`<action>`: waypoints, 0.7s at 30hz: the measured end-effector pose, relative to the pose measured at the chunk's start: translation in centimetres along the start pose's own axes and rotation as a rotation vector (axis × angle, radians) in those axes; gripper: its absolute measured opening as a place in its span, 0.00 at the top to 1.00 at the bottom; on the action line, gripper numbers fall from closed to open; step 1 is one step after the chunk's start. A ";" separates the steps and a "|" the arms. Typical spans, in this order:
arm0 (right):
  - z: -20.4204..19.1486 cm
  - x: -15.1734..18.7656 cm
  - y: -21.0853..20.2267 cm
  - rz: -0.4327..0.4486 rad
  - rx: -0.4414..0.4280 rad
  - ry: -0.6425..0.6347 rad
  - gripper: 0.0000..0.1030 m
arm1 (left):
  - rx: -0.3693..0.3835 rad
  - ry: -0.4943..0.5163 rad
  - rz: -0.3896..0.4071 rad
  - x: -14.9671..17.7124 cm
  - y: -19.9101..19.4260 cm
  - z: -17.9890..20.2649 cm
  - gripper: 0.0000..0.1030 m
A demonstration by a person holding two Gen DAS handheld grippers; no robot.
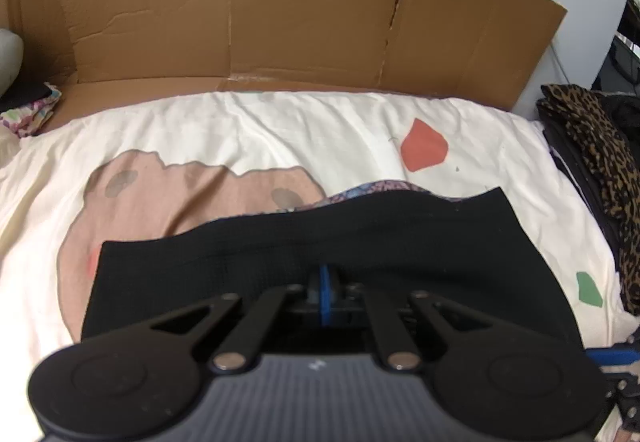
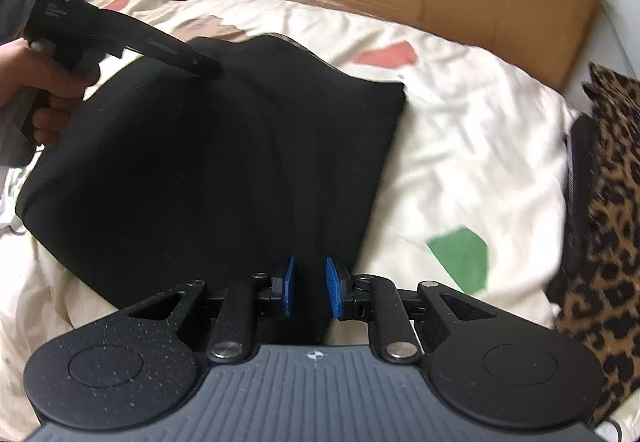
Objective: Fold clothes
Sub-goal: 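Lift and flip the folded shorts with both tools, laying them flat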
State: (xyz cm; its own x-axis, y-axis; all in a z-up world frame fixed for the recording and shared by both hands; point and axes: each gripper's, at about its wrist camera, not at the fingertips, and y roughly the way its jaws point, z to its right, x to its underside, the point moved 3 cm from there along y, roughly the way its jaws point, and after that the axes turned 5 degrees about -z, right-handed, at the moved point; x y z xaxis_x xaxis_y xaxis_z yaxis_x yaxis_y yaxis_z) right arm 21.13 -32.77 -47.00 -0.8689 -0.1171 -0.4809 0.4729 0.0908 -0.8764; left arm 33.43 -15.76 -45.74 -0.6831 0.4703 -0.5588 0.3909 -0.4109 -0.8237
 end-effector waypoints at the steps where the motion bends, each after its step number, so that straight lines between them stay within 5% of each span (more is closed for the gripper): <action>1: 0.3 0.2 -0.3 0.002 0.010 0.008 0.78 | 0.001 -0.006 0.000 0.0 -0.1 0.0 0.97; 7: 1.6 0.9 -2.6 0.033 0.023 0.084 0.77 | 0.016 -0.025 0.018 0.7 -1.9 0.8 0.96; 21: -3.6 1.7 -3.0 0.046 -0.068 0.058 0.77 | 0.168 -0.008 -0.007 6.3 -6.6 6.1 0.96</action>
State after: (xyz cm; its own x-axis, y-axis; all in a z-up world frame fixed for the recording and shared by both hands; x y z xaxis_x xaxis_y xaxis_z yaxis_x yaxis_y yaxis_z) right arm 17.68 -29.70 -45.08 -0.8543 -0.0539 -0.5170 0.5034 0.1624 -0.8487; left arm 22.79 -14.87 -43.24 -0.6908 0.4675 -0.5516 0.2779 -0.5326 -0.7994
